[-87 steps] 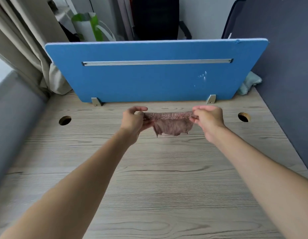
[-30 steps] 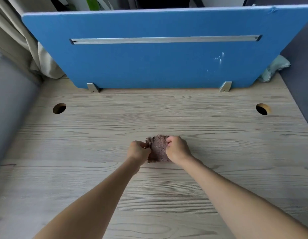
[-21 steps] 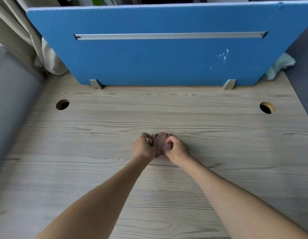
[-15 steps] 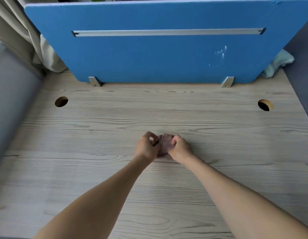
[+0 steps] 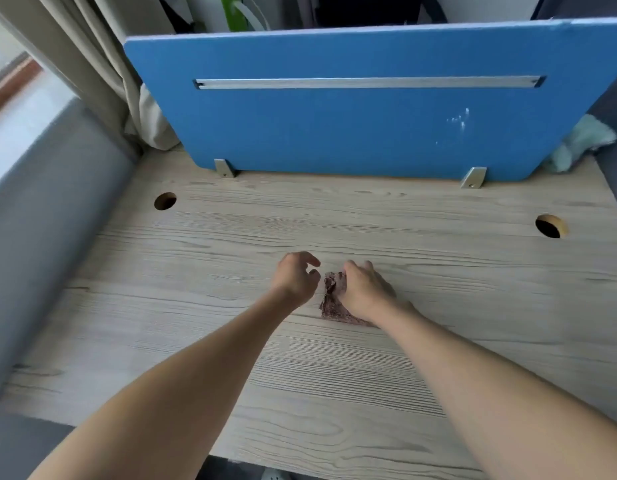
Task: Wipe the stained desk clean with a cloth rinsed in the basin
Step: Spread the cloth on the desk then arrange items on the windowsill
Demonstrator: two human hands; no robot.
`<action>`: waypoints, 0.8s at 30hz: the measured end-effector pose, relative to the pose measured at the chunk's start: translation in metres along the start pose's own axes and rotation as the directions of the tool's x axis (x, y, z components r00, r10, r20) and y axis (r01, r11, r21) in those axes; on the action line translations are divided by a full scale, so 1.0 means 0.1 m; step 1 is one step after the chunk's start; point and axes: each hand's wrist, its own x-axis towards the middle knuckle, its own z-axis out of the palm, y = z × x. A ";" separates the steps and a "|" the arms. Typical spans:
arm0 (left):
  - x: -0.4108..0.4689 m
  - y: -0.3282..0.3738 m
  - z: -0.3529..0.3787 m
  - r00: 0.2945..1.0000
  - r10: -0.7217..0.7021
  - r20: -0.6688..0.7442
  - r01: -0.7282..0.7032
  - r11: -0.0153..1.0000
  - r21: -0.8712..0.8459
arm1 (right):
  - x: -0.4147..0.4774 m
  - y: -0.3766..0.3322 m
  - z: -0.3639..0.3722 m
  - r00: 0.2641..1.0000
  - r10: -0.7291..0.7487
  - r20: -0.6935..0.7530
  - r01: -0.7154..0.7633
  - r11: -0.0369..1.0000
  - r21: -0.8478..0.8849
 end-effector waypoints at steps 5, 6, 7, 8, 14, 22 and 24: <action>-0.23 -0.07 -1.02 0.982 -0.015 -0.188 0.011 1.000 -0.022 | -0.09 -0.91 -0.30 0.987 -0.163 -0.006 0.162 0.986 -0.037; -0.32 -0.11 -1.23 0.974 -0.023 -0.224 0.016 0.999 -0.035 | -0.12 -1.13 -0.33 0.980 -0.201 -0.018 0.199 0.979 -0.051; -0.43 -0.18 -1.48 0.962 -0.026 -0.272 0.015 0.999 -0.043 | -0.18 -1.38 -0.35 0.970 -0.242 -0.027 0.240 0.969 -0.064; -0.57 -0.27 -1.72 0.947 -0.033 -0.320 0.017 0.998 -0.055 | -0.25 -1.65 -0.35 0.958 -0.285 -0.028 0.282 0.956 -0.081; -1.65 -1.11 -3.14 0.827 -0.078 -0.557 0.047 0.996 -0.069 | -0.88 -3.37 -0.03 0.841 -0.540 -0.025 0.531 0.834 -0.152; -3.51 -2.74 -4.62 0.607 -0.217 -0.764 0.195 0.973 -0.121 | -2.23 -5.72 1.02 0.585 -0.808 0.066 0.803 0.567 -0.182; -3.91 -3.01 -4.86 0.563 -0.235 -0.792 0.217 0.967 -0.132 | -2.59 -6.14 1.23 0.524 -0.845 0.102 0.845 0.502 -0.184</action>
